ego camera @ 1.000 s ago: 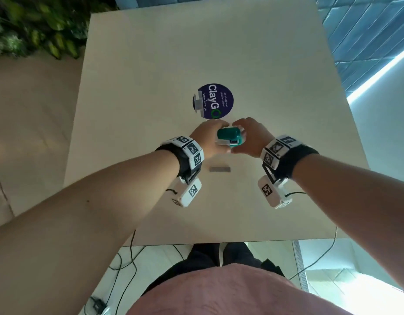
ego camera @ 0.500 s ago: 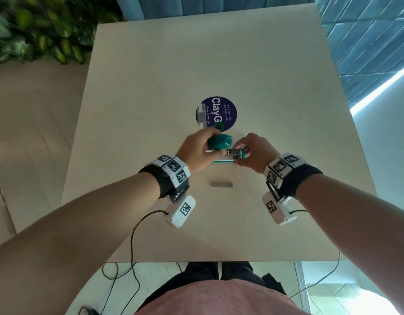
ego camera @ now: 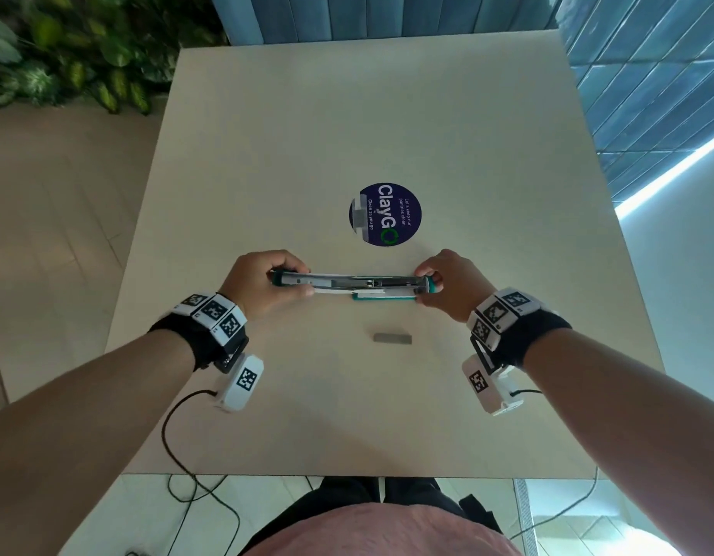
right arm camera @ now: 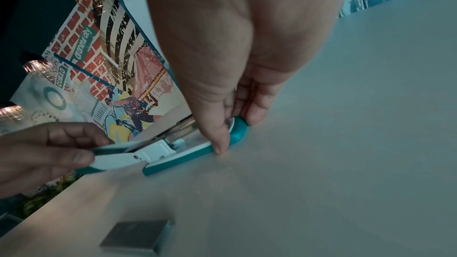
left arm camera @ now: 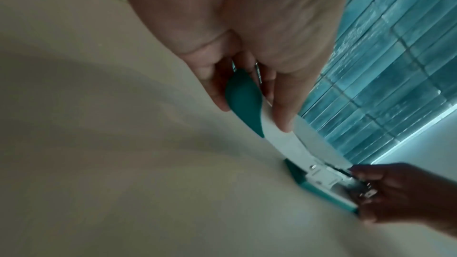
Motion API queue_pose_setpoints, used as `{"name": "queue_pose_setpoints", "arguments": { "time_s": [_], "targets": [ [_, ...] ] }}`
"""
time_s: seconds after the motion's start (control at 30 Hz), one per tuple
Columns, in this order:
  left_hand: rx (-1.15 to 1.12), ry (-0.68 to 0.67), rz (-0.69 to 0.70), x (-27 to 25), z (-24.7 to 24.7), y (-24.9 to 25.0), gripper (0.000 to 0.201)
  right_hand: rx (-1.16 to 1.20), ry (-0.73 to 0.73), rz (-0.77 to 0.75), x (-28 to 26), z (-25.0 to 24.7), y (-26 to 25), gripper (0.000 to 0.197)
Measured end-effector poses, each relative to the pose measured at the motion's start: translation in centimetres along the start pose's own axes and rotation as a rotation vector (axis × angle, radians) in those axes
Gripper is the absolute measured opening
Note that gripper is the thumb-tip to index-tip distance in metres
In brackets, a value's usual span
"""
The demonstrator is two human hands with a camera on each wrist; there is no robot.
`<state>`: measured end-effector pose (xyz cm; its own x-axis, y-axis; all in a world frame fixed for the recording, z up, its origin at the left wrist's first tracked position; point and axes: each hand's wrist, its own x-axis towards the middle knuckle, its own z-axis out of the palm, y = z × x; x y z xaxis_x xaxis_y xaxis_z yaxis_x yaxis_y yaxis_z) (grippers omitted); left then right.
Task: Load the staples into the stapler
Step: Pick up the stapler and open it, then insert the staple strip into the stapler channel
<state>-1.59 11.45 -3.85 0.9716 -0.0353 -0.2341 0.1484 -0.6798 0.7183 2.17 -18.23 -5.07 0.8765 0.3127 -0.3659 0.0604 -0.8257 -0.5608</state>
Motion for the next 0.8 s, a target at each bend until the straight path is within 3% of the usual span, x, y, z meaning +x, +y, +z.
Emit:
{"name": "queue_pose_setpoints", "arguments": {
  "time_s": [0.17, 0.33, 0.47, 0.57, 0.67, 0.73, 0.8],
  "targets": [
    [0.043, 0.007, -0.022, -0.2, 1.0, -1.1, 0.023, -0.011, 0.007, 0.001, 0.1, 0.2, 0.1, 0.032],
    [0.153, -0.021, 0.084, -0.3, 2.8, -0.7, 0.033, -0.010, 0.027, 0.021, -0.4, 0.2, -0.4, 0.040],
    [0.119, 0.036, 0.079, -0.1, 3.6, -1.1, 0.029, -0.053, 0.163, -0.183, -2.9, 0.5, -2.2, 0.032],
    [0.121, 0.015, 0.085, 0.0, 3.3, -1.1, 0.029, -0.167, -0.013, -0.277, -4.7, 1.9, -3.6, 0.032],
    [0.127, -0.010, 0.068, 0.1, 3.1, -1.2, 0.029, -0.297, -0.147, -0.248, -5.1, 3.8, -3.5, 0.043],
    [0.124, -0.015, 0.054, 0.1, 3.1, -1.2, 0.030, -0.268, -0.143, -0.212, -5.1, 4.3, -3.5, 0.040],
    [0.106, -0.012, 0.044, 0.1, 3.2, -1.2, 0.030, -0.302, -0.083, -0.304, -4.9, 4.6, -3.4, 0.022]
  ]
}}
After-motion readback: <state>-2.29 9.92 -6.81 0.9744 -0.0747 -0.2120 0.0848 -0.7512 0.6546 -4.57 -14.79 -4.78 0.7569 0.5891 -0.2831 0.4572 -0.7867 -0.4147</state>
